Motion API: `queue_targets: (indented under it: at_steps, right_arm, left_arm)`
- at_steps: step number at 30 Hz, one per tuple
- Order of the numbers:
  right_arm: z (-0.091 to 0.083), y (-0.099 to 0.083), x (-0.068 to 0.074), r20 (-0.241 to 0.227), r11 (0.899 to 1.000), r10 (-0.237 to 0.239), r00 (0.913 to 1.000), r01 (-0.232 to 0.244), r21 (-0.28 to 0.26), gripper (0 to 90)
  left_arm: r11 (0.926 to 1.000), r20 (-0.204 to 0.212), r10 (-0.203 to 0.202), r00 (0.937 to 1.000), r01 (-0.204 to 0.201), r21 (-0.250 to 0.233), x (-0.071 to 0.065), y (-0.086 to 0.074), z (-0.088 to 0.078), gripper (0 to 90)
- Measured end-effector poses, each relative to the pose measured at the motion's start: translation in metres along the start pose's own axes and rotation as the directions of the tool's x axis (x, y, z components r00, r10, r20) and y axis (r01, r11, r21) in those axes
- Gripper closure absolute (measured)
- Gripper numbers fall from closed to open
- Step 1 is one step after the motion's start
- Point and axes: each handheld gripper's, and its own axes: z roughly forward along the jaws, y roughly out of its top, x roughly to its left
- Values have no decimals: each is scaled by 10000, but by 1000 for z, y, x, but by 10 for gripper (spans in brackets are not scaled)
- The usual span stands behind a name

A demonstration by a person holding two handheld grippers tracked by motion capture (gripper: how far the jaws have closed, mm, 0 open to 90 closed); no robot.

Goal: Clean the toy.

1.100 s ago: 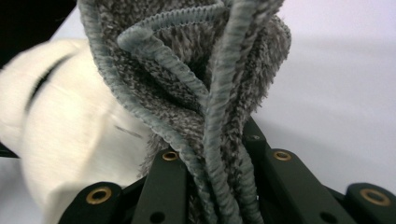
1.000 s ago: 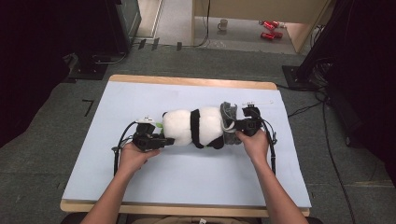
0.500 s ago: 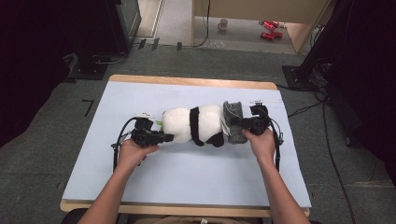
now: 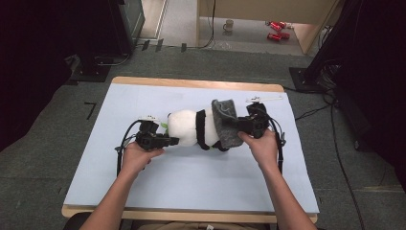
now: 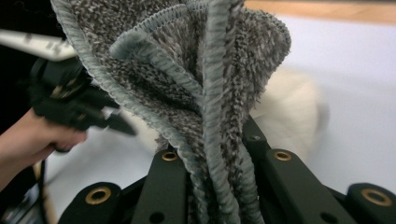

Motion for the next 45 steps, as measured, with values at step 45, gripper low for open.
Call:
queue_targets:
  at_steps: [45]
  right_arm:
    - [33,23,-7,497,9983,-176,9986,203,-548,766]
  left_arm:
    - [9880,-701,984,9927,-1059,-1123,1,16,12,656]
